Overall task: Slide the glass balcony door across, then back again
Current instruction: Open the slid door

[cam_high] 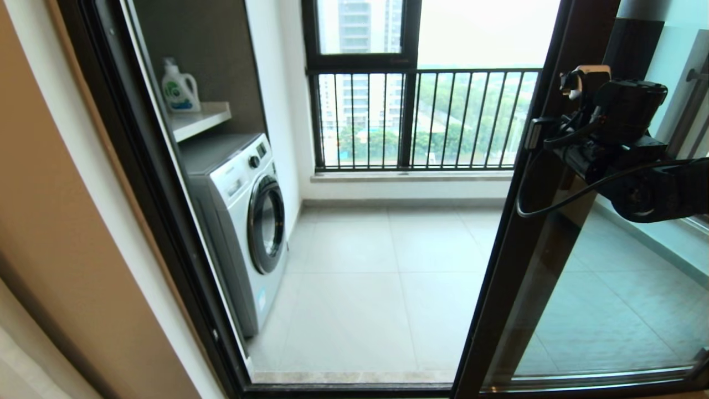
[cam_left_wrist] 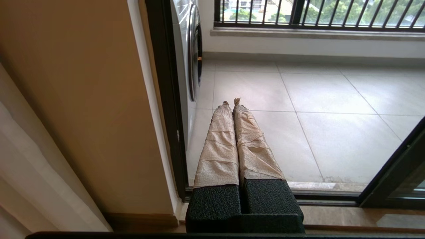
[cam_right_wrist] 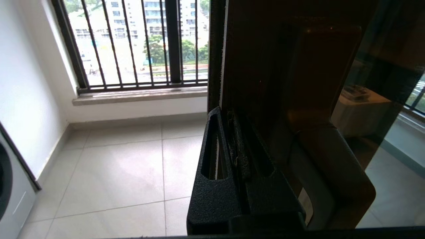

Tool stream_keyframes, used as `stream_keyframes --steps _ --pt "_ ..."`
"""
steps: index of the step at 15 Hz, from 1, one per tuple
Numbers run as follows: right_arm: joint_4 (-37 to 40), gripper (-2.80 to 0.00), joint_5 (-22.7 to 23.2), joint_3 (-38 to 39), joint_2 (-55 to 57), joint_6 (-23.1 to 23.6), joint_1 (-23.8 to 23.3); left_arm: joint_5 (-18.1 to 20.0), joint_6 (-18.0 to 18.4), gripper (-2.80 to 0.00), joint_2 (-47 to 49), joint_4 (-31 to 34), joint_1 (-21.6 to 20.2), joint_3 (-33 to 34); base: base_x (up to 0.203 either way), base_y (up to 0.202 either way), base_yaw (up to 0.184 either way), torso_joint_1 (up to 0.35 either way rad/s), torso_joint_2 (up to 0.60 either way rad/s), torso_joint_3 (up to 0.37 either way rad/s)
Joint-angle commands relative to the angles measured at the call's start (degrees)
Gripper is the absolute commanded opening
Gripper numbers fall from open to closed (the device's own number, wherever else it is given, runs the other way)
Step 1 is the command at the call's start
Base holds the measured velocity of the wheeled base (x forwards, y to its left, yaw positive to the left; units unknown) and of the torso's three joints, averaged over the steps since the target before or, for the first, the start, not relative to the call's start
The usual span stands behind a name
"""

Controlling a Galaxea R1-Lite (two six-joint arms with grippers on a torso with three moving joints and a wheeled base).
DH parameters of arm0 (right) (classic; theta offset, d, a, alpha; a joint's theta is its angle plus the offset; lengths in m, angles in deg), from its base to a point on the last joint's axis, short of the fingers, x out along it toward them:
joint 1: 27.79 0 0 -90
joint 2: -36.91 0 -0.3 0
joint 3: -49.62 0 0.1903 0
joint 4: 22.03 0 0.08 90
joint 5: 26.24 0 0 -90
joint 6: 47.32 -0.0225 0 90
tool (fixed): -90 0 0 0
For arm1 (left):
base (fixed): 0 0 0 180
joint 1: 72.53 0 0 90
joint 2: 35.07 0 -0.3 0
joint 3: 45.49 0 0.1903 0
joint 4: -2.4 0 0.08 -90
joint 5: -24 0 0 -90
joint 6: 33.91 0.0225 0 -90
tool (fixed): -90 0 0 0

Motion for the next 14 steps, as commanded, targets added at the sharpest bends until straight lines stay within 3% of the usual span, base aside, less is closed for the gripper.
stream_keyframes --steps 1,9,14 --pt "-0.2 -2.8 0.2 0.3 0.1 0.0 -0.5 0.0 0.0 -2.8 0.1 0.0 0.0 0.0 0.0 0.0 0.0 0.0 0.0 0.0" --pt "-0.2 -2.8 0.1 0.6 -0.7 0.5 -0.9 0.0 0.0 -2.8 0.1 0.0 0.0 0.0 0.0 0.0 0.0 0.0 0.0 0.0" --pt "-0.2 -2.8 -0.2 0.5 -0.5 1.2 -3.9 0.0 0.0 -2.8 0.1 0.0 0.0 0.0 0.0 0.0 0.0 0.0 0.0 0.0"
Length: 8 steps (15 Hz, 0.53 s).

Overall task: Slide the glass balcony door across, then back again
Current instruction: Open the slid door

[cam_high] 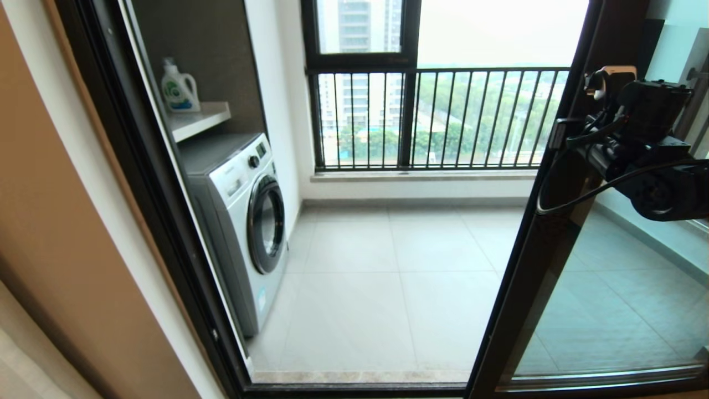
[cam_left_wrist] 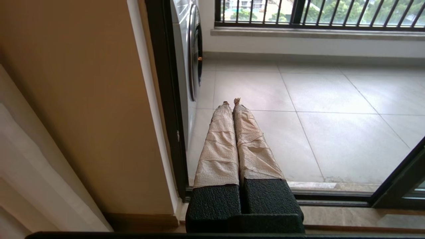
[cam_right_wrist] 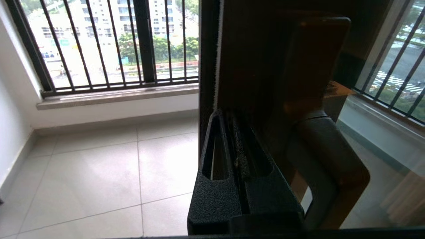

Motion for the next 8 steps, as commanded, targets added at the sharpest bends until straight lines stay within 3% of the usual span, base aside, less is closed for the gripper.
stream_keyframes --steps 1,8 --pt "-0.2 -2.8 -0.1 0.1 0.1 0.1 -1.0 0.0 0.0 -2.8 0.1 0.0 0.0 0.0 0.0 0.0 0.0 0.0 0.0 0.0" --pt "-0.2 -2.8 -0.1 0.4 0.3 0.1 -4.0 0.0 0.0 -2.8 0.1 0.0 0.0 0.0 0.0 0.0 0.0 0.0 0.0 0.0"
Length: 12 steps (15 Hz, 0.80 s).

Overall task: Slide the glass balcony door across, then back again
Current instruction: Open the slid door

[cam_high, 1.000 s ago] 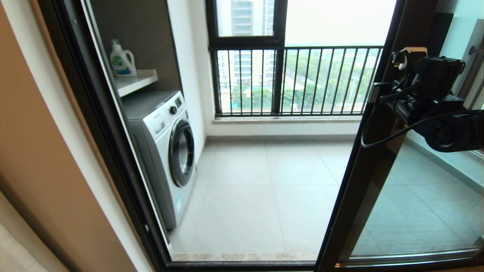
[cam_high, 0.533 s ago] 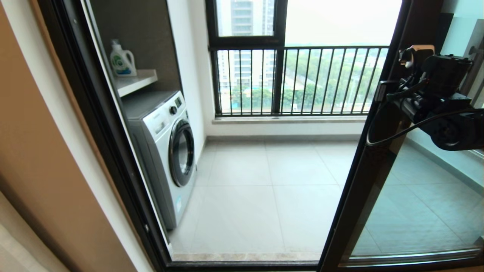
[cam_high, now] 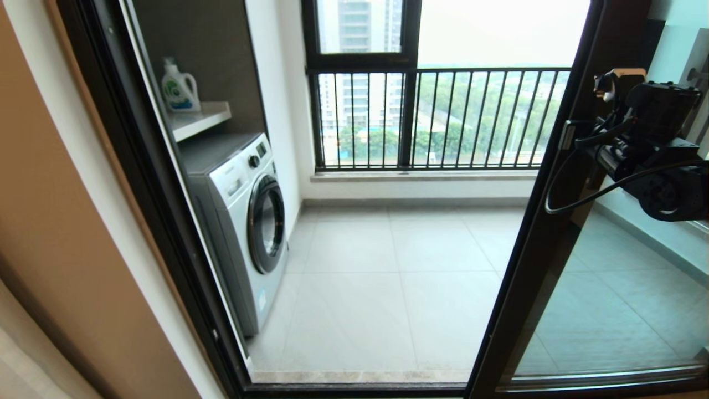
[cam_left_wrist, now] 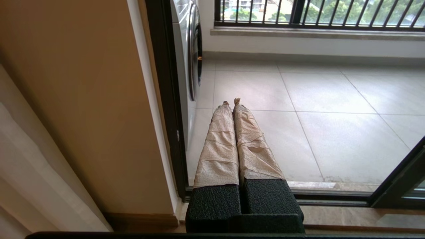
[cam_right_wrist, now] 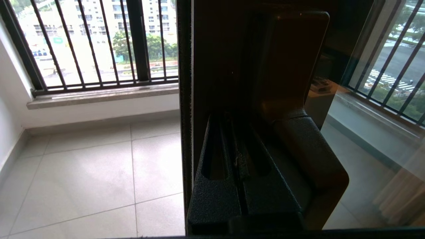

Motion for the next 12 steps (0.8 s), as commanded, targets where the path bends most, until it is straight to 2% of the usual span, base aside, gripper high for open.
stream_keyframes --steps 1,12 --pt "-0.2 -2.8 -0.3 0.3 0.2 0.1 -1.4 0.0 0.0 -2.8 0.1 0.0 0.0 0.0 0.0 0.0 0.0 0.0 0.0 0.0" --pt "-0.3 -2.8 0.1 0.8 0.3 0.0 -6.3 0.0 0.0 -2.8 0.1 0.0 0.0 0.0 0.0 0.0 0.0 0.0 0.0 0.0"
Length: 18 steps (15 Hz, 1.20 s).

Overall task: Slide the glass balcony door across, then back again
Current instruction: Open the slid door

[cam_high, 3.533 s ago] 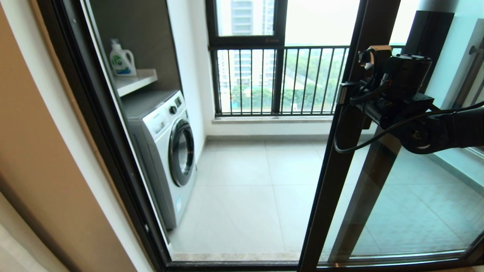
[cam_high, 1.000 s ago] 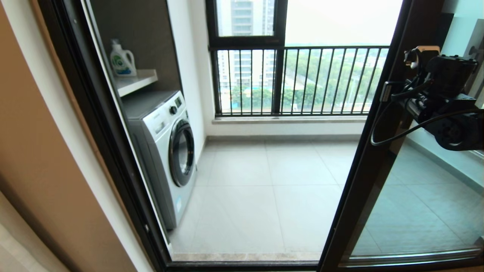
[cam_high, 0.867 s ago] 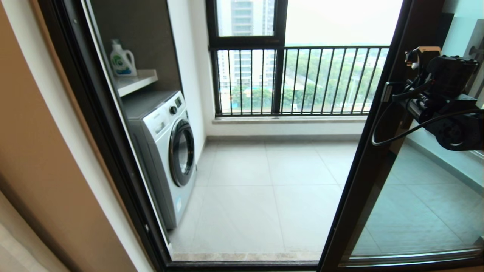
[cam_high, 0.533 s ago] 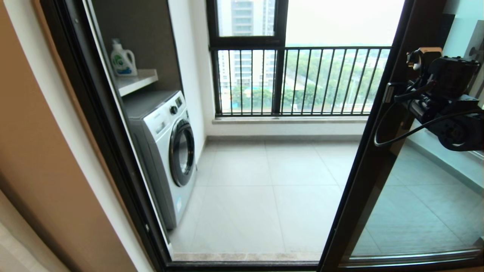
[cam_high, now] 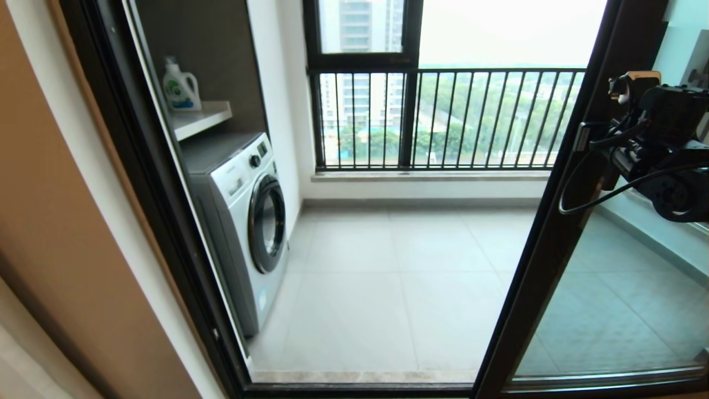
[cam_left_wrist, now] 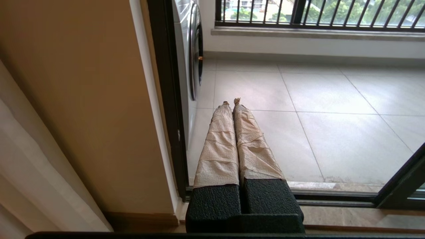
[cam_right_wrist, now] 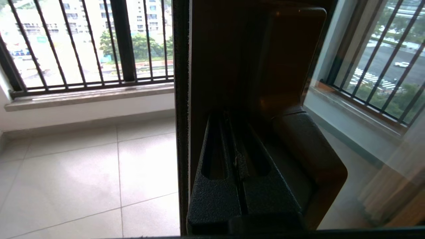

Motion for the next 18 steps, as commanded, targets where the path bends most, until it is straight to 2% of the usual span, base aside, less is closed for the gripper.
stream_keyframes --steps 1,5,18 --pt "0.0 -2.8 -0.2 -0.1 0.2 0.1 -1.0 0.0 0.0 -2.8 0.1 0.0 0.0 0.0 0.0 0.0 0.0 0.0 0.0 0.0" --pt "0.0 -2.8 0.0 -0.1 0.2 0.1 -2.6 0.0 0.0 -2.8 0.1 0.0 0.0 0.0 0.0 0.0 0.0 0.0 0.0 0.0" --pt "0.0 -2.8 0.3 -0.2 0.2 0.1 -2.8 0.0 0.0 -2.8 0.1 0.0 0.0 0.0 0.0 0.0 0.0 0.0 0.0 0.0"
